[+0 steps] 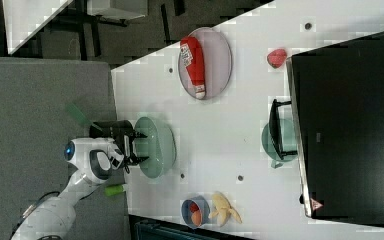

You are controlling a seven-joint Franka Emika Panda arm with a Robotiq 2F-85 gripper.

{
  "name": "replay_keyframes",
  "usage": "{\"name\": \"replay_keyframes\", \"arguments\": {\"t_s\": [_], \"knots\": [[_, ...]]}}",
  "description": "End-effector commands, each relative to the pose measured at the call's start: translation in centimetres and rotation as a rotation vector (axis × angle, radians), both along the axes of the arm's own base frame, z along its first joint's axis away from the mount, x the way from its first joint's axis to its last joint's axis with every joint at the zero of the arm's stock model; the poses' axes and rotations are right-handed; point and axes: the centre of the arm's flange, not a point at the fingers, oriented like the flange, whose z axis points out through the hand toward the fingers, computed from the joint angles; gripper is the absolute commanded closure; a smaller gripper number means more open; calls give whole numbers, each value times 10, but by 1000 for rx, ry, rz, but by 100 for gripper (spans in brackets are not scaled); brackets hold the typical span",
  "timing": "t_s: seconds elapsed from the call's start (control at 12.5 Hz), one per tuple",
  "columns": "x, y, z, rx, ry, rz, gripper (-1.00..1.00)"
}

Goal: Drag strainer right to left.

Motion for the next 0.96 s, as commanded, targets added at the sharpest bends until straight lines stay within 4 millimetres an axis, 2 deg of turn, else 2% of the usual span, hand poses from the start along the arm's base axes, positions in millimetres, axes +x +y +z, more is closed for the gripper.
{"name": "replay_keyframes", "arguments": {"t_s": [0.08, 0.24, 0.32, 0.48, 0.72, 0.8, 0.96], "knots": [[-2, 9, 16, -9, -19, 19, -100], [10, -11, 58, -59, -21, 197, -100], [21, -29, 90, -79, -34, 283, -100], [48, -86, 170, -114, -67, 397, -100], [69, -205, 297, -100, -131, 492, -100], [68, -252, 331, -109, -150, 538, -100], [60, -351, 385, -176, -184, 654, -100]]}}
